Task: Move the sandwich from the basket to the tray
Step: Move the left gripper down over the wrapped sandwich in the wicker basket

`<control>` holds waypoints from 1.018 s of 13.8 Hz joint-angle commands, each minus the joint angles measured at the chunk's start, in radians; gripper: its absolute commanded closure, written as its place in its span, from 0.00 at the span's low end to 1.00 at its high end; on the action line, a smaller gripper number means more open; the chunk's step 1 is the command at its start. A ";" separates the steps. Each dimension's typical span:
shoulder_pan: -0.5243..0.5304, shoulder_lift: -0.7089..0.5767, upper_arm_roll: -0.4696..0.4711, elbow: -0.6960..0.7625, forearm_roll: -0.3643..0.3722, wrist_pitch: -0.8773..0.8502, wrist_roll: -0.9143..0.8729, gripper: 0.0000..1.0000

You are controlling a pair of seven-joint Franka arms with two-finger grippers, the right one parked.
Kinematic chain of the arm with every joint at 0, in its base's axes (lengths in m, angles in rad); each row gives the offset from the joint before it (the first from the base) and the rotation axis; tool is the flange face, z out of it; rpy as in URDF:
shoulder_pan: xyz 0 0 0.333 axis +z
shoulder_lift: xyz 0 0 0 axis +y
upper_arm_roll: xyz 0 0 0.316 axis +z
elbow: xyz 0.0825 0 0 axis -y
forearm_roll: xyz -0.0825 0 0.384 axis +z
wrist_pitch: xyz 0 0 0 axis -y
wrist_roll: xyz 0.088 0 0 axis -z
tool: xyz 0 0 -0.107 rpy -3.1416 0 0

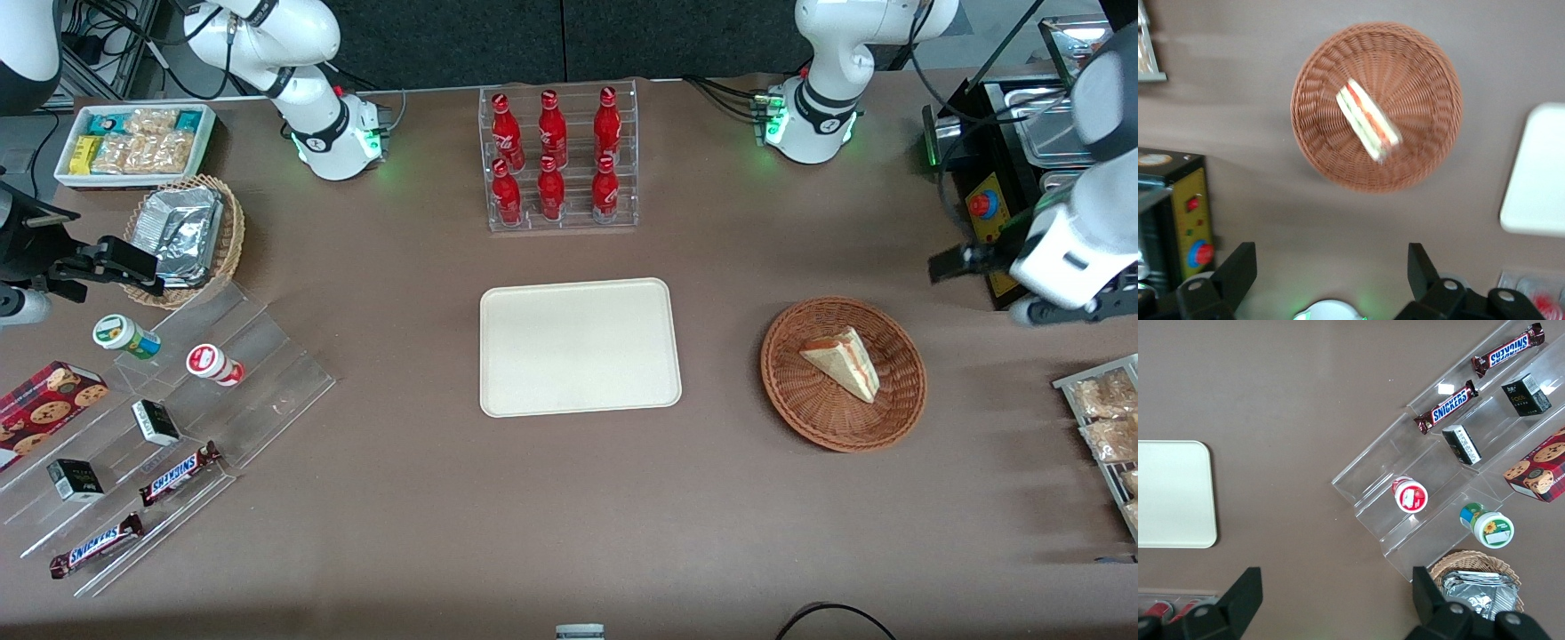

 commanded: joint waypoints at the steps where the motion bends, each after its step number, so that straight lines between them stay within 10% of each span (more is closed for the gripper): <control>1: -0.010 -0.011 0.000 -0.146 0.001 0.167 -0.161 0.00; 8: -0.028 0.006 -0.008 -0.472 -0.023 0.684 -0.551 0.00; 14: -0.072 0.116 -0.008 -0.483 -0.072 0.786 -0.656 0.00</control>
